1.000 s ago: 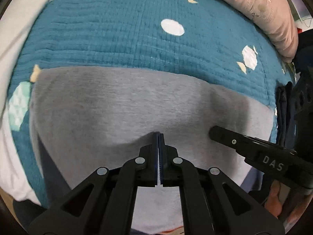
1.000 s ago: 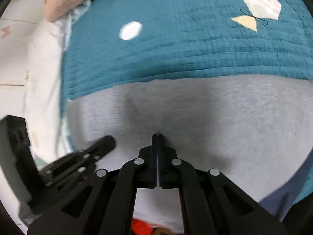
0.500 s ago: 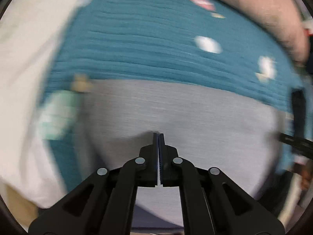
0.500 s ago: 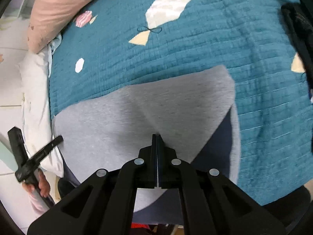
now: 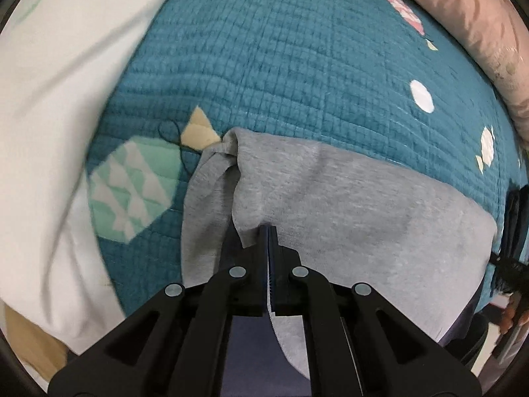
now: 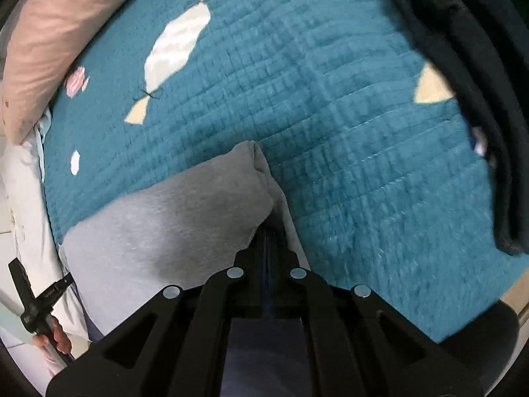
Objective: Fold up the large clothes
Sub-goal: 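Open both tools and lift them off the folded jacket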
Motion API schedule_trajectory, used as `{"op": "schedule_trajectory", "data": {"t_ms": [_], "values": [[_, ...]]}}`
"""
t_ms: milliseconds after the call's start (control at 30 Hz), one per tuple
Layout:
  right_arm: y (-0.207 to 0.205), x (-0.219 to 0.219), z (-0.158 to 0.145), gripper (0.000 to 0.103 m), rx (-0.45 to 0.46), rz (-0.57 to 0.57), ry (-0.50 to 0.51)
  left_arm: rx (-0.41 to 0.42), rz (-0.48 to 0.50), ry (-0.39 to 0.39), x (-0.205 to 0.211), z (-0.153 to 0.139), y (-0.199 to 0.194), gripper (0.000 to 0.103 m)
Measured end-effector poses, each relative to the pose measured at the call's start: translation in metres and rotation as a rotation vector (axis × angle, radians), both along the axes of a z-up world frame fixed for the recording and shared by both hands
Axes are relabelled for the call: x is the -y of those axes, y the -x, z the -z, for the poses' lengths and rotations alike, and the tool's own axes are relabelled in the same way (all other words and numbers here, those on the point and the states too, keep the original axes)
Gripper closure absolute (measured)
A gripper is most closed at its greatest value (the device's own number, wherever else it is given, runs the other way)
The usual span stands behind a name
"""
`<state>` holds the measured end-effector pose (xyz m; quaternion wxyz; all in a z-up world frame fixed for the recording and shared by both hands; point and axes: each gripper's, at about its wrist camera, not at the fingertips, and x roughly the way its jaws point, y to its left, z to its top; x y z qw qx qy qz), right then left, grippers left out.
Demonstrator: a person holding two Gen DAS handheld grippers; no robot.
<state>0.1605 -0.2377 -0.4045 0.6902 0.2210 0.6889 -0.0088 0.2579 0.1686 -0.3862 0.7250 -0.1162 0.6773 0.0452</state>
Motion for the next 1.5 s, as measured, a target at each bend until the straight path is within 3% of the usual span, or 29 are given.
{"op": "schedule_trajectory", "data": {"t_ms": [67,200,300,400,500,567,633,733,767,833,867,933,1000,1033,1100,1200,1300,1433,1500], "values": [[0.000,-0.007,-0.018,0.101,0.031,-0.008,0.027,0.023,0.010,-0.028,0.004,-0.014,0.000,0.100],[-0.012,-0.043,-0.055,0.101,0.133,-0.073,-0.026,0.121,0.018,-0.014,0.018,-0.051,-0.004,0.100],[-0.028,-0.088,-0.061,0.101,0.150,-0.146,-0.124,0.146,0.026,0.076,0.039,-0.060,-0.019,0.100],[-0.040,-0.139,-0.052,0.101,0.137,-0.221,-0.190,0.132,0.068,0.134,0.072,-0.051,-0.030,0.100],[-0.044,-0.176,-0.032,0.101,0.095,-0.248,-0.223,0.087,0.077,0.201,0.099,-0.023,-0.040,0.100],[-0.047,-0.182,-0.022,0.103,0.092,-0.252,-0.198,0.062,0.083,0.176,0.103,-0.008,-0.043,0.100],[-0.046,-0.166,-0.016,0.103,0.073,-0.230,-0.220,0.064,0.092,0.181,0.097,0.000,-0.041,0.101],[-0.043,-0.132,-0.016,0.103,0.061,-0.193,-0.159,0.069,0.043,0.183,0.075,-0.003,-0.041,0.100],[-0.042,-0.115,-0.016,0.103,0.057,-0.183,-0.096,0.070,0.029,0.189,0.069,-0.005,-0.040,0.100],[-0.040,-0.090,-0.013,0.103,0.051,-0.165,-0.047,0.081,-0.002,-0.011,0.055,-0.013,-0.041,0.100],[-0.039,-0.074,-0.009,0.103,0.038,-0.142,-0.046,0.085,-0.001,-0.050,0.047,-0.012,-0.041,0.100],[-0.038,-0.052,-0.007,0.103,0.034,-0.110,-0.121,0.053,-0.039,-0.024,0.025,-0.007,-0.040,0.099],[-0.038,-0.050,-0.010,0.103,0.045,-0.116,-0.052,0.035,-0.072,-0.059,0.007,-0.003,-0.039,0.100],[-0.038,-0.048,-0.014,0.103,0.055,-0.124,0.031,0.032,-0.093,-0.004,-0.005,0.001,-0.037,0.101],[-0.038,-0.039,-0.016,0.103,0.058,-0.102,0.038,0.038,-0.120,0.046,-0.019,0.002,-0.034,0.100],[-0.035,-0.022,-0.017,0.103,0.063,-0.059,0.135,0.031,-0.129,0.043,-0.021,0.008,-0.035,0.100],[-0.029,-0.003,-0.010,0.103,0.050,-0.001,0.058,0.029,-0.141,0.048,-0.024,0.017,-0.036,0.100],[-0.028,0.003,0.013,0.103,0.038,-0.010,0.050,0.036,-0.219,0.181,-0.051,0.024,-0.031,0.099],[-0.027,0.002,0.010,0.103,0.034,-0.014,0.068,0.039,-0.209,0.207,-0.056,0.024,-0.029,0.100]]}}
